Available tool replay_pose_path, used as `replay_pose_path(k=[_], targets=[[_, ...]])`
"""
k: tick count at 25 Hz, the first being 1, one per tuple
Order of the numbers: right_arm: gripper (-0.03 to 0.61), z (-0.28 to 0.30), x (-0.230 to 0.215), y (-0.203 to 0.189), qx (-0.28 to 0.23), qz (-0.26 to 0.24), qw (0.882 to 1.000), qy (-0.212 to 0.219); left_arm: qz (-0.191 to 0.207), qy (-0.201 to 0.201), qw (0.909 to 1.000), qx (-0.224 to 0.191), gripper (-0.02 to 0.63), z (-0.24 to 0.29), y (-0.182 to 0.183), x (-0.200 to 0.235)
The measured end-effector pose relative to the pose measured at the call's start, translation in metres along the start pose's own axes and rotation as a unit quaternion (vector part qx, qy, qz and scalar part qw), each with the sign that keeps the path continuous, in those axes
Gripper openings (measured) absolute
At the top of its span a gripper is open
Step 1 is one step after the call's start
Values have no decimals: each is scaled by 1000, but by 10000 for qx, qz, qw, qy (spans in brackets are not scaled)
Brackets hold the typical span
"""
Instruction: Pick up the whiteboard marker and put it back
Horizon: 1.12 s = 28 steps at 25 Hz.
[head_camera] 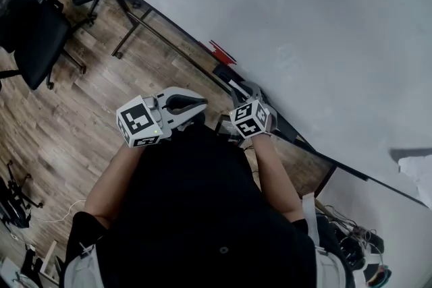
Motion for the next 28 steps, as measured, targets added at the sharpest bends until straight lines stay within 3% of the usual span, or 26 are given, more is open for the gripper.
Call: replay_pose_path(k=[15, 28], targets=[[78, 4, 0, -4, 154, -63, 9997, -194, -23, -20, 10000, 16, 12, -1, -6, -3], [74, -5, 3, 8, -102, -169, 9997, -166, 2, -11, 10000, -1, 12, -4, -8, -4]])
Point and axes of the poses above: the fingertips, and each gripper's own axes: z forward along the fingers, x to its left, y out of its top, the point moved 2 cm from there along -z, backward along the fingers, and after that the axes turned 7 degrees about -y, right-handed, at the moved point
